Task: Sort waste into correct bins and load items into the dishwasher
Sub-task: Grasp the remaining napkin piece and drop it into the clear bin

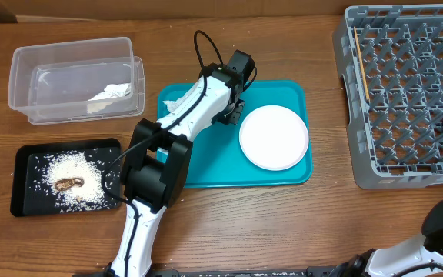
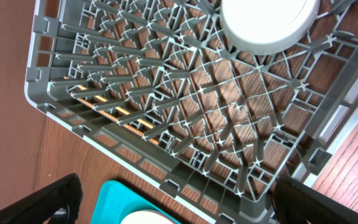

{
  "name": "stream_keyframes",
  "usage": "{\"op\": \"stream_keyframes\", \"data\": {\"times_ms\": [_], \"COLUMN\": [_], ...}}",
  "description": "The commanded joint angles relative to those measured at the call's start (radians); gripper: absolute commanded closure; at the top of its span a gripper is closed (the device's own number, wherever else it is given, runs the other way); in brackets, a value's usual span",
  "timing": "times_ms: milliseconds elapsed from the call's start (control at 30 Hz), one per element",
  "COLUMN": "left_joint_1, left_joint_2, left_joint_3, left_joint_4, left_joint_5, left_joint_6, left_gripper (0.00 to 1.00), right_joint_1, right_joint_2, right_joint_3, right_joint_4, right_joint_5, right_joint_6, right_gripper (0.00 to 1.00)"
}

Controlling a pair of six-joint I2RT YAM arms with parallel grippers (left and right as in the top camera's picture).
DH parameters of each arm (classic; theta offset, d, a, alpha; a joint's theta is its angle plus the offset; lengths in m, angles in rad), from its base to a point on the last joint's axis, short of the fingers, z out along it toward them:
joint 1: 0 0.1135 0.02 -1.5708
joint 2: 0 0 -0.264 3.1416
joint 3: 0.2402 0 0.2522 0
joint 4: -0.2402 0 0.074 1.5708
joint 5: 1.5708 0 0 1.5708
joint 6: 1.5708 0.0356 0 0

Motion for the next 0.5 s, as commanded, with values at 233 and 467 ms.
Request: {"op": "stream_keyframes", "data": {"times_ms": [233,467], "left_joint_1": [0.004,0.037], "left_joint_2": [-0.068,-0.216], "left_joint_3": [0.296,0.391], "left_joint_4": [-0.175,-0.173], "left_joint_5": [-0.006,0.001], "left_joint_6": [-0.129,-0.230], "left_gripper": [0.96,0.96], "right_joint_1": [-0.003,-0.003], "right_joint_2": [-0.005,-0.005], "right_joint_3": [0.005,0.005], "right_joint_4": [0.006,0.006], "right_joint_5": [0.002,0.002], "right_joint_6": [0.003,0.003], "right_gripper": [0.00,0.00]}}
